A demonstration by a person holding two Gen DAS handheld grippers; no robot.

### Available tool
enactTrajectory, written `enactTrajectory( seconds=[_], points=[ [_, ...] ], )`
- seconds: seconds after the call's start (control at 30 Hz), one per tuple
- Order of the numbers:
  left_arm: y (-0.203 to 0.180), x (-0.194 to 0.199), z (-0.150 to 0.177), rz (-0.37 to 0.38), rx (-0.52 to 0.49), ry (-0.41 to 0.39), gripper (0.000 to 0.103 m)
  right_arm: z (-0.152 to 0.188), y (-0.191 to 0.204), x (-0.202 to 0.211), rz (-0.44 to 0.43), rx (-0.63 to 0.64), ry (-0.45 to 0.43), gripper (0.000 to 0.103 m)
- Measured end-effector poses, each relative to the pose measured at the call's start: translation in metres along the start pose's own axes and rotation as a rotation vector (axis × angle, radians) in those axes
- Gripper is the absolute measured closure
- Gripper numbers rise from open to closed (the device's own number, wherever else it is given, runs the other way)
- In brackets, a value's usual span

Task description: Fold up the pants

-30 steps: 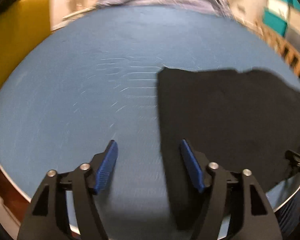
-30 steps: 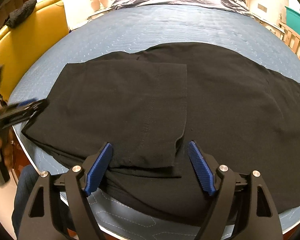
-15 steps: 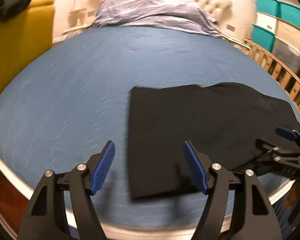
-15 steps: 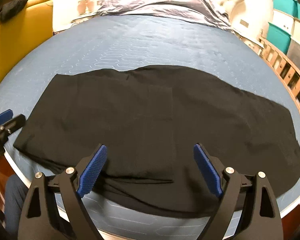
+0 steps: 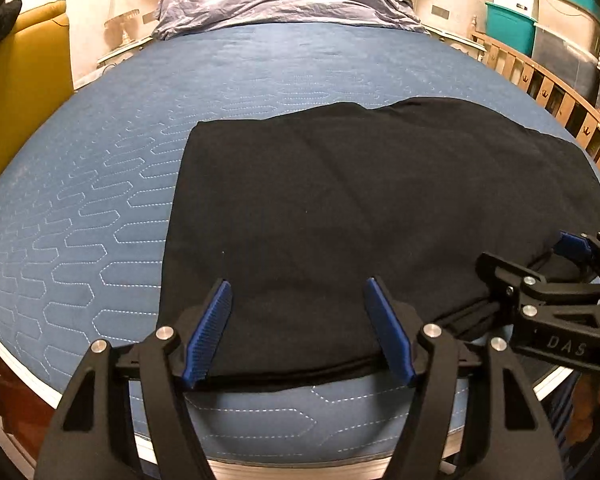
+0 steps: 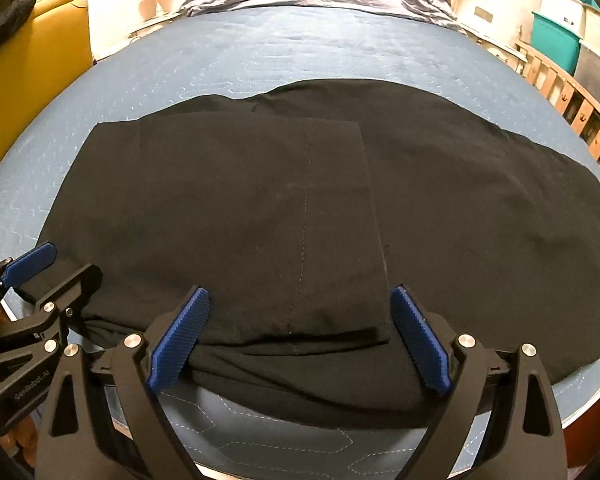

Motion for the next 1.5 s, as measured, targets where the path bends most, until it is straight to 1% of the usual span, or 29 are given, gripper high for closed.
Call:
enactTrajectory(
  seconds=[0.17, 0.27, 0.3, 0.33, 0.37, 0.4, 0.47, 0.5, 0.53, 0.6, 0.67, 0.7, 0.73, 0.77, 0.8, 0.87, 0.93, 0.97, 1.0, 1.07, 1.1, 1.13, 1.17, 1.23, 1.27, 1.3, 1.33, 1.47, 1.5],
  points=[
    [-0.001, -0.007, -0.007, -0.013, 0.005, 0.003, 0.033, 0.000, 0.002, -0.003, -0.021, 0.014, -0.002, 0.013],
    [0.001, -0.004, -0.011, -0.001, 0.009, 0.036, 0.031, 0.001, 0.002, -0.002, -0.029, 0.020, -0.011, 0.013],
    [0.008, -0.002, -0.013, -0.017, 0.027, 0.053, 0.031, 0.001, 0.001, -0.002, -0.035, 0.024, -0.010, 0.013],
    [0.018, -0.002, -0.015, -0.067, 0.041, 0.061, 0.032, 0.001, 0.001, -0.002, -0.041, 0.028, -0.007, 0.013],
    [0.032, -0.001, -0.020, -0.143, 0.065, 0.063, 0.037, 0.001, 0.000, -0.002, -0.046, 0.030, -0.005, 0.013],
    [0.046, 0.000, -0.027, -0.166, 0.106, 0.058, 0.042, 0.001, 0.000, -0.002, -0.051, 0.031, -0.005, 0.012],
    [0.059, -0.001, -0.043, -0.127, 0.154, 0.042, 0.043, 0.001, 0.001, -0.002, -0.053, 0.034, -0.010, 0.012],
    [0.059, -0.005, -0.056, -0.100, 0.140, 0.038, 0.043, 0.001, 0.001, -0.002, -0.054, 0.034, -0.012, 0.012],
    [0.055, -0.011, -0.064, -0.078, 0.116, 0.043, 0.043, 0.001, 0.001, -0.002, -0.054, 0.034, -0.014, 0.012],
    [0.040, -0.032, -0.086, -0.034, 0.020, 0.054, 0.042, 0.000, 0.000, -0.003, -0.055, 0.034, -0.015, 0.012],
    [0.029, -0.051, -0.101, 0.030, -0.033, 0.058, 0.042, 0.000, 0.000, -0.004, -0.055, 0.036, -0.015, 0.012],
    [0.026, -0.062, -0.107, 0.029, -0.067, 0.071, 0.040, 0.001, 0.000, -0.004, -0.056, 0.037, -0.015, 0.012],
    [0.030, -0.080, -0.114, -0.005, -0.092, 0.103, 0.040, 0.001, 0.000, -0.004, -0.057, 0.040, -0.013, 0.012],
    [0.038, -0.090, -0.119, -0.027, -0.085, 0.114, 0.034, 0.001, 0.000, -0.003, -0.058, 0.041, -0.011, 0.012],
    [0.052, -0.098, -0.126, -0.058, -0.049, 0.113, 0.022, 0.001, 0.000, -0.003, -0.060, 0.044, -0.007, 0.012],
    [0.098, -0.102, -0.135, -0.203, 0.073, 0.119, 0.023, 0.000, 0.000, -0.003, -0.063, 0.046, -0.001, 0.012],
    [0.123, -0.083, -0.132, -0.162, 0.185, 0.085, 0.026, -0.001, 0.000, -0.004, -0.062, 0.047, -0.001, 0.012],
    [0.131, -0.069, -0.125, -0.111, 0.245, 0.053, 0.026, 0.000, 0.000, -0.004, -0.062, 0.047, -0.004, 0.012],
    [0.134, -0.052, -0.110, -0.008, 0.300, 0.027, 0.026, 0.000, 0.001, -0.004, -0.061, 0.046, -0.007, 0.012],
    [0.133, -0.035, -0.084, 0.095, 0.340, 0.014, 0.028, 0.000, 0.002, -0.005, -0.055, 0.049, -0.012, 0.011],
    [0.132, -0.030, -0.071, 0.139, 0.355, 0.013, 0.035, 0.000, 0.002, -0.005, -0.053, 0.053, -0.014, 0.011],
    [0.129, -0.025, -0.051, 0.234, 0.394, 0.020, 0.038, 0.000, 0.002, -0.005, -0.054, 0.056, -0.015, 0.011],
    [0.128, -0.023, -0.040, 0.280, 0.431, 0.022, 0.040, 0.000, 0.002, -0.005, -0.056, 0.059, -0.013, 0.011],
    [0.127, -0.022, -0.015, 0.372, 0.529, 0.026, 0.040, 0.000, 0.001, -0.005, -0.063, 0.060, -0.006, 0.011],
    [0.126, -0.023, -0.004, 0.400, 0.563, 0.021, 0.043, 0.000, 0.000, -0.005, -0.065, 0.060, -0.003, 0.011],
    [0.124, -0.022, 0.000, 0.408, 0.577, 0.005, 0.045, 0.000, 0.000, -0.005, -0.067, 0.061, -0.003, 0.011],
    [0.123, -0.020, 0.005, 0.445, 0.598, -0.003, 0.045, 0.000, 0.000, -0.005, -0.067, 0.061, -0.003, 0.011],
    [0.110, -0.023, 0.018, 0.601, 0.659, 0.047, 0.045, -0.001, 0.001, -0.005, -0.062, 0.061, -0.002, 0.011],
    [0.103, -0.024, 0.019, 0.647, 0.674, 0.058, 0.048, -0.002, 0.001, -0.005, -0.062, 0.060, -0.001, 0.011]
  ],
)
Point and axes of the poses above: each gripper's, at about its wrist camera, not at the fingertips, and x roughly against the way its jaws point, y to its left, z to its underside, the point moved 4 cm from there along -x, roughly the way its jaws point, and after that the axes turned 3 degrees about -z, right-handed, at the moved point
